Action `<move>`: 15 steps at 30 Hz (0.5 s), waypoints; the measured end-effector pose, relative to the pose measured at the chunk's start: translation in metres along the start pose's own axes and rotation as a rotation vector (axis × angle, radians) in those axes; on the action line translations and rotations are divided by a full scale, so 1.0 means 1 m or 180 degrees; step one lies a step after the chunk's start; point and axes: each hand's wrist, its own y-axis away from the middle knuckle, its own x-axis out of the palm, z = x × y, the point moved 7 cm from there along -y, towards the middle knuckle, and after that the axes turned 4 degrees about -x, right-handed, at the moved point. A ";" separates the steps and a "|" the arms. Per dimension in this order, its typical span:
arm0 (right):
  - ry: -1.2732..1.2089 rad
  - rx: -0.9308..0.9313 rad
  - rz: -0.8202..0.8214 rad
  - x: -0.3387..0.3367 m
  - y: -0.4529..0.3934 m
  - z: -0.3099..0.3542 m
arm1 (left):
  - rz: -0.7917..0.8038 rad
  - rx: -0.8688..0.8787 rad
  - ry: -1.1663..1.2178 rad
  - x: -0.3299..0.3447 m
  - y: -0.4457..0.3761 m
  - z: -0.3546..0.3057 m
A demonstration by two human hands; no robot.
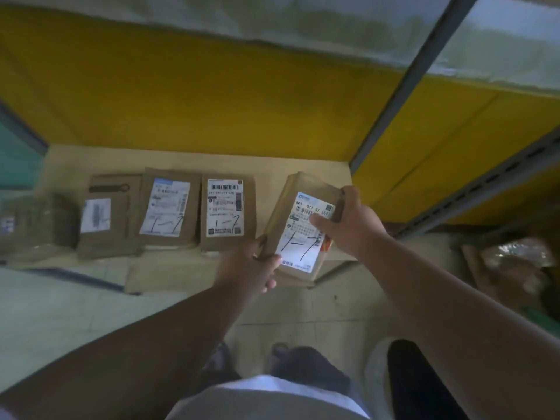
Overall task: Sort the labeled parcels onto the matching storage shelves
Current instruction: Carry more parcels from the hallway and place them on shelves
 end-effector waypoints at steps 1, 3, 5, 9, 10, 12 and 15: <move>-0.0015 -0.0027 0.0056 0.001 -0.006 -0.001 | -0.0163 -0.0056 -0.0017 0.002 0.000 0.003; -0.0098 -0.0081 0.0166 0.006 -0.022 -0.005 | -0.0438 -0.0198 0.0009 0.009 0.000 0.007; -0.0122 -0.0102 0.0276 0.011 -0.040 -0.007 | -0.0704 -0.0333 0.0126 0.016 -0.001 0.007; -0.0158 -0.0379 0.0443 0.019 -0.075 0.000 | -0.1183 -0.0654 0.0522 0.033 -0.009 0.010; -0.0133 -0.0476 0.0472 0.021 -0.082 0.002 | -0.1294 -0.0703 0.0622 0.037 -0.011 0.012; 0.0024 -0.0625 0.0519 0.027 -0.094 0.005 | -0.1516 -0.0790 0.0813 0.042 -0.014 0.016; 0.0193 -0.0800 0.0609 0.037 -0.108 0.013 | -0.1763 -0.0903 0.0714 0.042 -0.019 0.017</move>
